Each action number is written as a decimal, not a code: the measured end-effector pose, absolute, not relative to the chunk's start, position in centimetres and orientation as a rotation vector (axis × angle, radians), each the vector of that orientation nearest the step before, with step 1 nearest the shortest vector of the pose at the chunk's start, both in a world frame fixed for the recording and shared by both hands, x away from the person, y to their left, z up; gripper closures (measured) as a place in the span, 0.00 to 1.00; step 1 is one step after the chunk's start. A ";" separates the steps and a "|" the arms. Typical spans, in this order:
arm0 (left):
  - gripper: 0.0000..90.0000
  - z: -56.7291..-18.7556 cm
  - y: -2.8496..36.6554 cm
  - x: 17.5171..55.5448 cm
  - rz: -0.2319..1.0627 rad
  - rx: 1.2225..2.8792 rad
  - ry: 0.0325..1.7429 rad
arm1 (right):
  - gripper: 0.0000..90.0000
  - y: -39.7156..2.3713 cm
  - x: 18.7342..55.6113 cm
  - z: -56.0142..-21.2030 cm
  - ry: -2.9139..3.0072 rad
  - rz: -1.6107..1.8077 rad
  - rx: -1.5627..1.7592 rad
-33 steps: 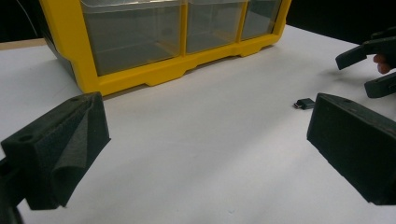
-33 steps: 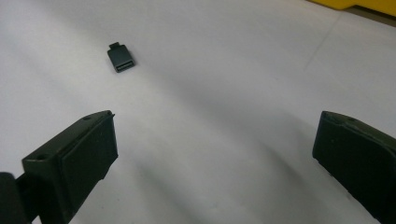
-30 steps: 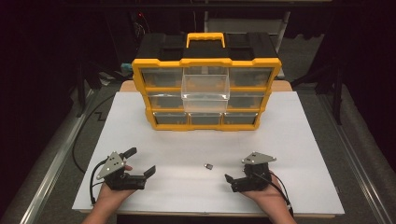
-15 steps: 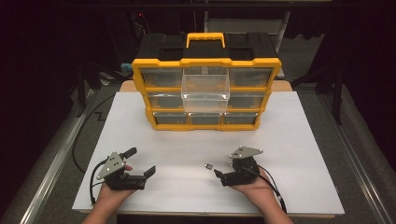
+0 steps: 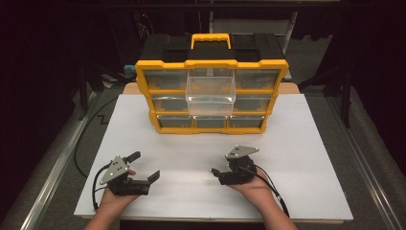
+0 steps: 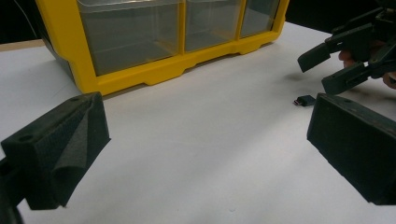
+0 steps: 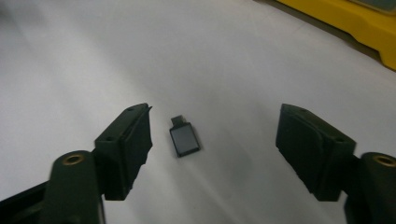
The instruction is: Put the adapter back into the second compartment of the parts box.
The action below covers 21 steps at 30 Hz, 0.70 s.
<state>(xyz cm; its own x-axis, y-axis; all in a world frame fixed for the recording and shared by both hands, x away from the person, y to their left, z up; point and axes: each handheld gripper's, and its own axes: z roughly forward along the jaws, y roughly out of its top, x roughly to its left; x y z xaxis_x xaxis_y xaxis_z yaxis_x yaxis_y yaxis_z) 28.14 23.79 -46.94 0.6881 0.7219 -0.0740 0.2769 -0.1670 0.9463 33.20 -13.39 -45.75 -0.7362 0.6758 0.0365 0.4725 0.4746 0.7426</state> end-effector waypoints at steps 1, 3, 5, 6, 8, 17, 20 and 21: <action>0.00 -46.9 23.8 28.1 0.480 1.745 0.802 | 0.36 -13.3 33.3 -45.8 2.463 1.126 0.976; 0.00 -46.9 23.8 28.1 0.481 1.744 0.802 | 0.40 -13.0 33.4 -45.7 2.469 1.119 0.969; 0.00 -46.9 23.8 28.1 0.481 1.743 0.803 | 0.45 -12.7 33.5 -45.6 2.472 1.131 0.965; 0.00 -46.9 23.8 28.1 0.481 1.744 0.803 | 0.48 -12.6 33.6 -45.5 2.475 1.131 0.960; 0.00 -46.9 23.8 28.1 0.482 1.745 0.802 | 0.52 -12.4 33.7 -45.5 2.485 1.135 0.950; 0.00 -46.9 23.8 28.1 0.483 1.747 0.800 | 0.69 -12.0 34.0 -45.9 2.541 1.132 0.932; 0.00 -46.9 23.8 28.1 0.484 1.746 0.799 | 0.71 -12.0 33.9 -46.1 2.558 1.116 0.927; 0.00 -46.9 23.8 28.1 0.484 1.745 0.800 | 0.72 -11.9 33.8 -46.1 2.564 1.112 0.928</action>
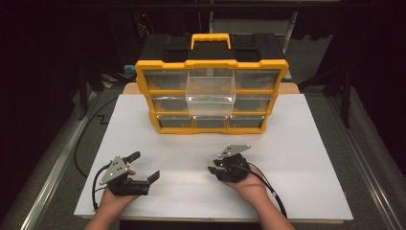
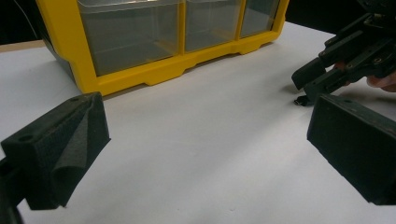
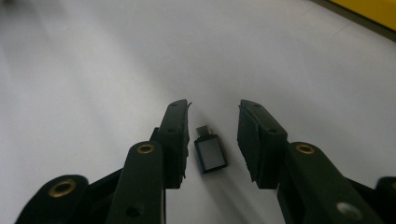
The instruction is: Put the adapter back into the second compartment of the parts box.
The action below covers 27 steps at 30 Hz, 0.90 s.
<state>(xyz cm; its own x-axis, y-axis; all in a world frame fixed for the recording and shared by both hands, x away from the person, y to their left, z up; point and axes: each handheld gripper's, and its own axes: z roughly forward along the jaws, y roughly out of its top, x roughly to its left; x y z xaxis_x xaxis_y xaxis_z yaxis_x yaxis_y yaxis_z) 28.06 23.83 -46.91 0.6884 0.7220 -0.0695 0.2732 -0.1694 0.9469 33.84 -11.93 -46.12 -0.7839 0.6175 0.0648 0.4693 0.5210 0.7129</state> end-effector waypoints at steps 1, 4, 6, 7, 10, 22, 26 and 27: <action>0.00 -46.9 23.8 28.1 0.484 1.744 0.800 | 0.72 -11.9 33.8 -46.2 2.566 1.110 0.918; 0.00 -46.9 23.8 28.0 0.484 1.745 0.800 | 0.74 -11.9 33.7 -46.3 2.578 1.092 0.908; 0.00 -46.9 23.8 28.0 0.485 1.745 0.798 | 0.75 -12.0 33.6 -46.4 2.583 1.085 0.912; 0.00 -46.9 23.8 28.0 0.485 1.746 0.798 | 0.75 -12.1 33.6 -46.5 2.585 1.082 0.906; 0.00 -46.9 23.8 28.0 0.484 1.745 0.798 | 0.75 -12.1 33.5 -46.6 2.592 1.076 0.908; 0.00 -47.0 23.8 28.1 0.478 1.741 0.804 | 0.79 -11.6 33.0 -46.8 2.581 1.002 0.812; 0.00 -47.0 23.8 28.1 0.476 1.738 0.806 | 0.81 -11.6 33.0 -46.9 2.581 0.997 0.789; 0.00 -47.0 23.8 28.1 0.476 1.737 0.806 | 0.81 -11.6 33.0 -46.9 2.581 0.998 0.787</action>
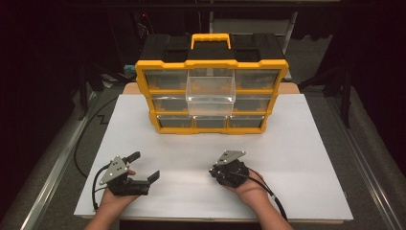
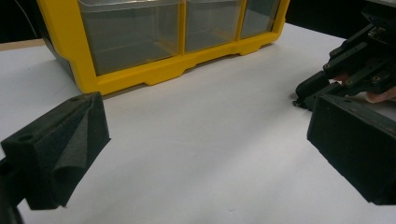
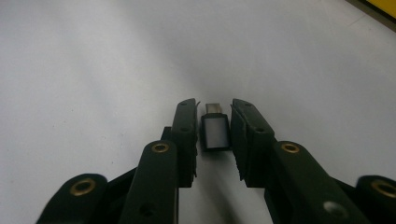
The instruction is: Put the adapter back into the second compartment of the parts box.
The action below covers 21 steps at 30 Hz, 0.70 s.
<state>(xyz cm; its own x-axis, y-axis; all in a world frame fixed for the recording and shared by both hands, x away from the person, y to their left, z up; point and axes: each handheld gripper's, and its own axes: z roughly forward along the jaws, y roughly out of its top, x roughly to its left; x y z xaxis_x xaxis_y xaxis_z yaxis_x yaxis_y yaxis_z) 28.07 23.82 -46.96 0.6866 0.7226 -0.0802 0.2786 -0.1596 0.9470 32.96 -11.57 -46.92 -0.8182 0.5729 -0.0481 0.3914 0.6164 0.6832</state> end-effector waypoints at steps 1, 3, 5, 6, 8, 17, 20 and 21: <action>0.00 -47.0 23.8 28.1 0.477 1.737 0.806 | 0.82 -11.6 33.0 -46.9 2.582 0.999 0.781; 0.00 -47.0 23.8 28.1 0.476 1.736 0.806 | 0.84 -11.5 32.9 -46.9 2.581 0.995 0.773; 0.00 -47.0 23.8 28.1 0.476 1.737 0.805 | 0.85 -11.5 32.9 -46.9 2.586 0.992 0.759; 0.00 -47.0 23.8 28.1 0.477 1.738 0.805 | 0.85 -11.5 32.9 -46.9 2.586 0.994 0.760; 0.00 -47.0 23.8 28.1 0.475 1.738 0.807 | 0.85 -11.6 33.0 -46.9 2.587 1.000 0.771; 0.00 -46.9 23.9 28.0 0.478 1.727 0.801 | 0.85 -11.7 33.1 -46.9 2.592 1.009 0.771; 0.00 -47.0 23.9 28.0 0.479 1.729 0.802 | 0.85 -11.7 33.1 -46.9 2.595 1.014 0.772; 0.00 -47.0 23.9 28.0 0.479 1.730 0.802 | 0.85 -11.7 33.1 -46.9 2.595 1.016 0.774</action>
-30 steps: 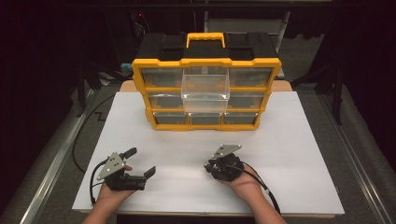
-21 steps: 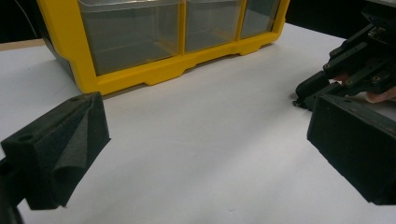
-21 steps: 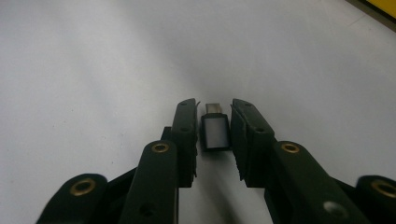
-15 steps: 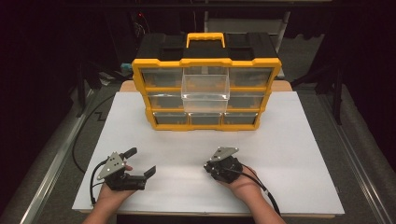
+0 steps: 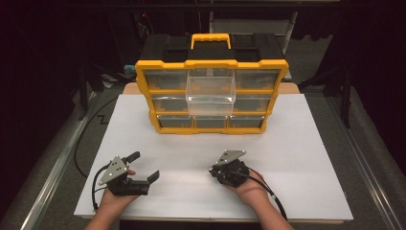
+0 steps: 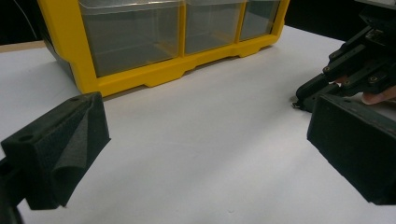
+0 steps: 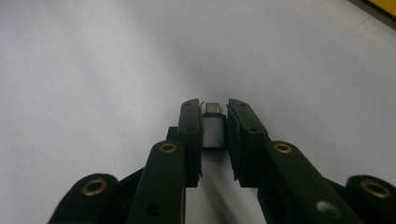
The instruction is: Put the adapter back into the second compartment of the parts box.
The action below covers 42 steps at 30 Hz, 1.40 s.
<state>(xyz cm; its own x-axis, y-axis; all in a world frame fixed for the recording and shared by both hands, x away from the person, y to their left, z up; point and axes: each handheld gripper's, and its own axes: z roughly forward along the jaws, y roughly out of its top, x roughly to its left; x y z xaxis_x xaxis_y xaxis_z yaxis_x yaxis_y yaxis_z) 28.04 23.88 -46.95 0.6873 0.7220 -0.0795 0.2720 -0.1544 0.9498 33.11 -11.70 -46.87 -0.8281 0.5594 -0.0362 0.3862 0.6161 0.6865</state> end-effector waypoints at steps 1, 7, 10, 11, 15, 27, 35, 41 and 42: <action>0.00 -46.9 23.9 28.0 0.479 1.728 0.802 | 0.85 -11.7 33.1 -46.9 2.595 1.016 0.774; 0.00 -46.9 23.9 28.0 0.482 1.721 0.800 | 0.85 -11.8 33.0 -46.6 2.582 1.020 0.769; 0.00 -46.9 23.9 28.0 0.483 1.724 0.797 | 0.85 -12.1 33.0 -46.2 2.561 1.040 0.776; 0.00 -46.9 23.9 28.0 0.482 1.722 0.798 | 0.85 -12.3 33.0 -46.1 2.555 1.046 0.773; 0.00 -46.9 23.9 28.0 0.481 1.722 0.796 | 0.85 -12.8 33.0 -45.7 2.539 1.060 0.790; 0.00 -46.9 23.9 28.0 0.483 1.717 0.792 | 0.85 -14.4 33.2 -45.2 2.508 1.067 0.855; 0.00 -46.9 23.9 28.1 0.473 1.715 0.798 | 0.85 -15.5 33.4 -45.1 2.489 1.054 0.881; 0.00 -46.9 23.9 28.2 0.471 1.713 0.803 | 0.85 -16.9 33.5 -44.9 2.462 1.052 0.927; 0.00 -46.9 23.9 28.2 0.472 1.713 0.804 | 0.85 -17.1 33.6 -44.9 2.459 1.051 0.932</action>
